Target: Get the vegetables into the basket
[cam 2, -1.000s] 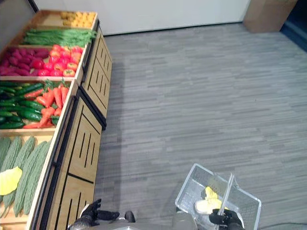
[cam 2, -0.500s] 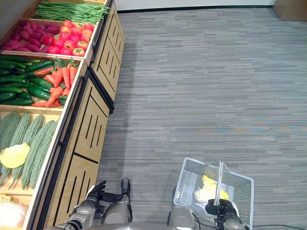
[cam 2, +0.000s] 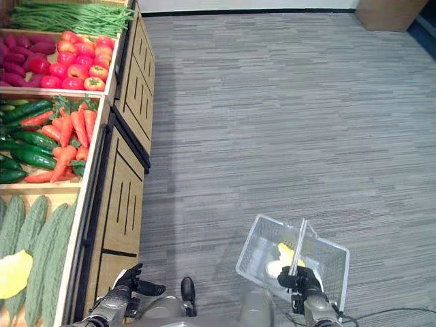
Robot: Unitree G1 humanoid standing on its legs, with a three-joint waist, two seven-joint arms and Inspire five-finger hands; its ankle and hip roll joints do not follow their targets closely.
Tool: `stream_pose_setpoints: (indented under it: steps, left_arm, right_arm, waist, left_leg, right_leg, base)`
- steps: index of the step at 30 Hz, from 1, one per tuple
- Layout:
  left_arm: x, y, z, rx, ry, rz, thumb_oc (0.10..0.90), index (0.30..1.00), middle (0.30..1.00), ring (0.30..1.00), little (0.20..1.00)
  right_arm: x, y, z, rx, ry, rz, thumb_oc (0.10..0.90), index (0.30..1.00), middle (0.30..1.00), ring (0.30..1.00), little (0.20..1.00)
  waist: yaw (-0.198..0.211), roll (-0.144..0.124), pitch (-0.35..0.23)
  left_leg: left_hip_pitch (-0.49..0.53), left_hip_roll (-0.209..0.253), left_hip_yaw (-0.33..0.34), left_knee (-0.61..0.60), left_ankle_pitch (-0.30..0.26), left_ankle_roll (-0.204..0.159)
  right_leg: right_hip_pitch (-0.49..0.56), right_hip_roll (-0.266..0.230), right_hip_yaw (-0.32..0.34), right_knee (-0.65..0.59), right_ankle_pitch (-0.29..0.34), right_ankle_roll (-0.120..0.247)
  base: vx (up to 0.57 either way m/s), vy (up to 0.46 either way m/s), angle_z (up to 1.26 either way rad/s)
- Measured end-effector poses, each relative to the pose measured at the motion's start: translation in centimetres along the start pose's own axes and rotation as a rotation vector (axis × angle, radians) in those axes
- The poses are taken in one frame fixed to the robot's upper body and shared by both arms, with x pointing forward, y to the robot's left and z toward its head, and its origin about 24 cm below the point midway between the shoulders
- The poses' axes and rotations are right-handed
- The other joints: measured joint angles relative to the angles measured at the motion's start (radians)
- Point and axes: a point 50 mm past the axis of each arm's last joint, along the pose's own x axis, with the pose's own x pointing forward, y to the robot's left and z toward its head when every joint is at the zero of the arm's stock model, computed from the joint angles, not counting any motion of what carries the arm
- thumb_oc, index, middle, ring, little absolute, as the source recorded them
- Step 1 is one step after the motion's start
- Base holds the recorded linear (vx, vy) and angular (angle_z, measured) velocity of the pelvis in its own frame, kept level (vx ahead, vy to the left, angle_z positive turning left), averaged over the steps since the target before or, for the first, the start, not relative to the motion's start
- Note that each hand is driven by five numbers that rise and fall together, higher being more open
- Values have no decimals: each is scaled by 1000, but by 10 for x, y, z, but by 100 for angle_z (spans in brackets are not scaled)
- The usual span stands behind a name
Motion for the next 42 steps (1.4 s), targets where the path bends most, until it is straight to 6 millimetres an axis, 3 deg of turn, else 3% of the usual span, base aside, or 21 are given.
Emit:
stream_pose_setpoints:
  steps: [2,3,6,7,9,11,12,18,20,22,23,24,26,28,31,34,37,38,39,41,42]
  left_arm:
    - [-1,3,-7,2,32,9,900,1000,1000,1000,1000]
    - [-1,4,-10,1,46,12,900,1000,1000,1000,1000]
    - [-3,1,-17,-18,64,10,900,1000,1000,1000,1000]
    - [-4,1,-22,-7,87,9,900,1000,1000,1000,1000]
    - [-8,-9,-33,-6,119,-18,900,1000,1000,1000,1000]
    - [-11,-26,-34,-27,116,-61,900,1000,1000,1000,1000]
    - [-11,-25,-32,-29,106,-67,900,1000,1000,1000,1000]
    - [-8,-24,-21,-44,71,-63,900,1000,1000,1000,1000]
    - [-8,-25,-21,-45,68,-64,900,1000,1000,1000,1000]
    - [-5,-21,-16,-38,62,-57,900,1000,1000,1000,1000]
    - [-4,-16,-13,-54,64,-40,900,1000,1000,1000,1000]
    - [-4,-16,-14,-58,65,-38,900,1000,1000,1000,1000]
    - [-2,-17,-5,-62,40,-42,900,1000,1000,1000,1000]
    - [0,-17,3,-62,12,-44,900,1000,1000,1000,1000]
    - [1,-17,8,-87,-5,-42,900,1000,1000,1000,1000]
    - [1,-21,17,-111,-40,-49,900,1000,1000,1000,1000]
    - [1,-22,16,-107,-30,-53,900,1000,1000,1000,1000]
    - [1,-22,13,-104,-16,-53,900,1000,1000,1000,1000]
    - [2,-15,12,-90,-9,-35,900,1000,1000,1000,1000]
    - [2,-10,9,-62,1,-25,900,1000,1000,1000,1000]
    - [2,-8,9,-25,-4,-27,900,1000,1000,1000,1000]
  right_arm:
    - [0,4,5,-13,-30,21,400,300,300,300,300]
    - [0,5,4,-8,-34,25,400,300,300,300,300]
    - [0,8,6,-9,-37,37,400,300,300,300,300]
    - [0,9,7,-13,-44,45,400,300,300,300,300]
    - [-1,6,1,-26,-16,41,400,300,300,300,300]
    - [-1,1,-3,-21,9,25,400,300,300,300,300]
    - [-1,0,-4,-27,15,29,400,300,300,300,300]
    - [0,-22,-4,-95,29,-3,400,300,300,300,300]
    - [-1,-28,-8,-96,47,-17,400,300,300,300,300]
    - [-3,-29,-14,-79,62,-24,400,300,300,300,300]
    - [-5,-32,-23,-71,92,-36,400,300,300,300,300]
    - [-6,-34,-24,-76,97,-42,400,300,300,300,300]
    - [-8,-40,-31,-71,118,-64,400,300,300,300,300]
    - [-10,-41,-38,-71,151,-69,400,300,300,300,300]
    - [-12,-34,-44,-73,175,-57,400,300,300,300,300]
    - [-12,-31,-46,-86,186,-45,400,300,300,300,300]
    - [-15,-32,-51,-90,200,-45,400,300,300,300,300]
    - [-18,-33,-60,-93,226,-48,400,300,300,300,300]
    - [-25,-28,-75,-75,266,-40,400,300,300,300,300]
    - [-24,-19,-73,-45,255,-17,400,300,300,300,300]
    - [-21,-12,-66,-30,231,-2,400,300,300,300,300]
  waist:
    - [-13,9,7]
    - [-29,9,11]
    - [-33,3,9]
    - [-46,-5,7]
    - [-75,12,1]
    - [-69,47,-7]
    - [-62,46,-7]
    - [-71,53,-9]
    - [-82,57,-8]
    - [-83,47,-1]
    - [-55,26,10]
    - [-49,16,16]
    - [-55,12,21]
    - [-49,7,25]
    - [-25,18,34]
    - [13,39,46]
    - [3,38,45]
    - [-4,35,42]
    - [-9,4,25]
    - [-24,-21,18]
    - [-22,-29,8]
  left_leg:
    - [17,7,6,-9,9,-18]
    - [47,6,-1,-9,2,-32]
    - [83,18,-14,-9,-31,-58]
    - [102,28,-42,-9,-62,-75]
    - [139,68,-82,-7,-70,-109]
    - [155,118,-72,26,-42,-146]
    - [142,152,-80,75,-7,-187]
    - [65,208,-155,174,117,-260]
    - [45,226,-200,204,133,-285]
    - [-29,234,-250,323,140,-295]
    - [-62,232,-257,417,205,-295]
    - [-70,229,-258,439,197,-303]
    - [-122,198,-234,438,123,-296]
    - [-175,160,-180,311,79,-263]
    - [-243,140,-146,-20,152,-238]
    - [-281,177,-153,-19,223,-231]
    - [-254,156,-142,-16,249,-219]
    - [-245,140,-119,-16,253,-199]
    - [-216,73,-71,-11,246,-73]
    - [-197,36,-58,-11,215,-43]
    - [-196,24,-52,-6,196,-17]
  right_leg:
    - [-18,26,-56,-167,-16,-14]
    - [-16,47,-79,-339,55,-9]
    - [-7,76,-51,-511,133,-3]
    - [3,92,10,-592,183,1]
    - [54,127,20,-595,300,-31]
    - [93,173,-8,-581,286,-68]
    - [118,191,-28,-585,271,-88]
    - [115,230,-90,-507,167,-158]
    - [113,240,-107,-478,131,-155]
    - [118,242,-120,-465,88,-176]
    - [144,240,-112,-465,89,-208]
    - [159,239,-114,-469,85,-218]
    - [200,232,-126,-514,58,-250]
    - [225,235,-137,-560,70,-239]
    - [293,287,-132,-647,80,-223]
    - [355,330,-79,-671,71,-231]
    - [426,321,-26,-666,26,-199]
    - [454,307,-15,-665,13,-174]
    - [483,235,1,-639,-35,-118]
    - [461,195,-1,-565,-45,-96]
    - [388,169,11,-446,-91,-61]
  base:
    - [283,-93,10]
    - [403,-144,35]
    - [374,-149,24]
    - [370,-212,45]
    - [249,-184,66]
    - [184,-255,28]
    - [150,-258,15]
    - [155,-239,23]
    - [216,-331,30]
    - [120,-135,29]
    - [177,-150,9]
    - [190,-119,-2]
    - [217,-54,32]
    - [273,42,30]
    - [398,101,-12]
    - [331,96,-68]
    - [348,207,-62]
    - [456,429,-50]
    - [358,355,-35]
    - [207,234,-15]
    - [115,149,-17]
